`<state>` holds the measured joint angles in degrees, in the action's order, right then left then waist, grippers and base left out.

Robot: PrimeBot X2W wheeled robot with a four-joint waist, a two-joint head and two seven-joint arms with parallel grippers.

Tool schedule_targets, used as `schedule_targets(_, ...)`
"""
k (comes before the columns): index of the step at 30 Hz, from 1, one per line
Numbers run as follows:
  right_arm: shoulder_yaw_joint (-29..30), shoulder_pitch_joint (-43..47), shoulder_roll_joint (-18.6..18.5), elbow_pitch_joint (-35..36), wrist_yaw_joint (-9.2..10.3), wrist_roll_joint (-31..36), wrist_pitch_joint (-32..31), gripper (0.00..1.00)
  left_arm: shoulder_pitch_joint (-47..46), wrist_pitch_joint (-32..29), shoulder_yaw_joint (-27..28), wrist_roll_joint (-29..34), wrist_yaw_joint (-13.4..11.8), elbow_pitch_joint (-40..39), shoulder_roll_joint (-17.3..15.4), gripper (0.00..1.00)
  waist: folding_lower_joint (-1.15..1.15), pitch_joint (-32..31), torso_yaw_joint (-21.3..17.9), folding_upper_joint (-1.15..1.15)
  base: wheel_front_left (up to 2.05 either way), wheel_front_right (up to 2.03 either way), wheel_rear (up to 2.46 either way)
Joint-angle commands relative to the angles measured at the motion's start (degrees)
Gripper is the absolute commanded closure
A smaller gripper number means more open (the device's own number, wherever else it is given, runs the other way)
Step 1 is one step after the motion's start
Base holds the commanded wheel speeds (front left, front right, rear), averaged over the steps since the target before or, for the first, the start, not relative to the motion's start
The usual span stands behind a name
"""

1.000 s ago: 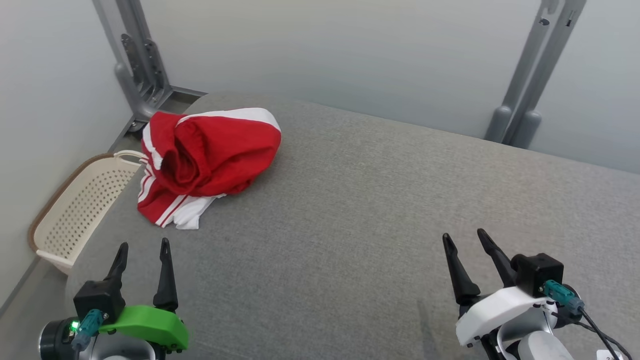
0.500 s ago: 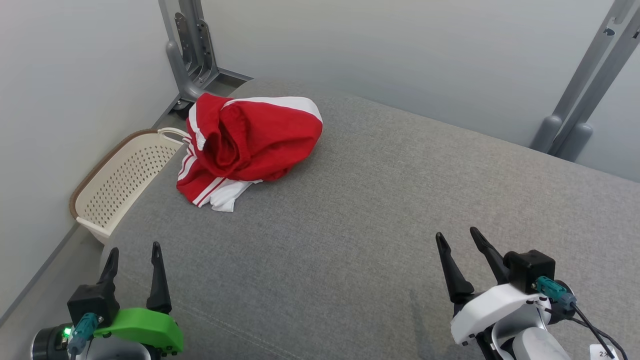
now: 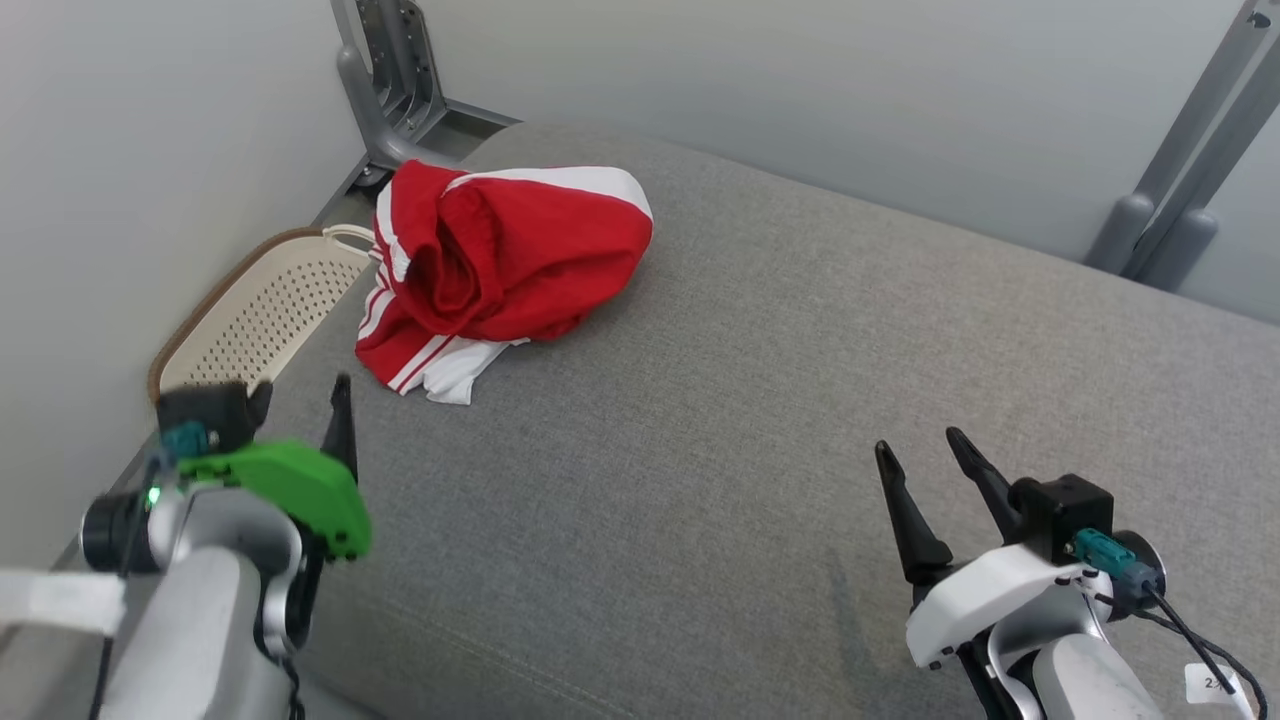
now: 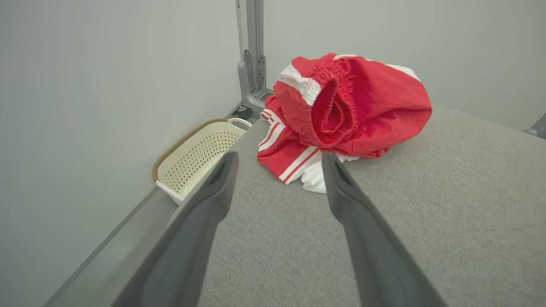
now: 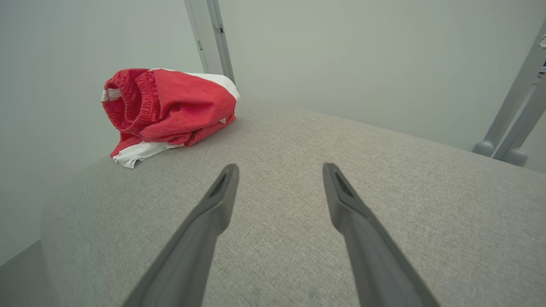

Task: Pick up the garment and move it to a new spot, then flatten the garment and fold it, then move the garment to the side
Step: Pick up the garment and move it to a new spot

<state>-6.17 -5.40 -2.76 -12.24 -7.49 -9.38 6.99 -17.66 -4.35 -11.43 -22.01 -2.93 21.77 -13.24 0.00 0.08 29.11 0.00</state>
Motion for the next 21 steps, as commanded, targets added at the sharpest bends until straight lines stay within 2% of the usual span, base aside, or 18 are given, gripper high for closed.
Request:
schedule_targets(1,-0.1,-1.0,-0.2,1.2,0.00,1.2,-1.0,0.00,-4.6,-2.6,-0.5,-0.9,0.8,1.4,0.2,0.00,0.00,3.1,-1.3,0.00,0.00,0.00,0.00)
schedule_targets(7,-1.2,-2.5,-0.2,5.5,0.00,5.1,-4.7,0.00,-18.4,-15.0,-2.3,-1.8,2.2,7.1,0.3,0.00,0.00,8.6,-5.7,0.00,0.00,0.00,0.00)
schedule_targets(15,-2.8,-3.7,-0.4,10.0,0.01,8.1,-8.3,0.00,-28.3,-22.5,-1.2,-2.0,0.6,13.4,-2.1,0.00,0.00,13.6,-11.2,0.00,0.00,0.00,0.00)
schedule_targets(21,-4.1,-3.0,-2.3,12.9,0.01,8.4,-10.5,0.00,-32.9,-25.0,0.4,-3.2,-0.3,16.8,-4.0,0.00,0.00,16.6,-14.0,0.00,0.00,0.00,0.00)
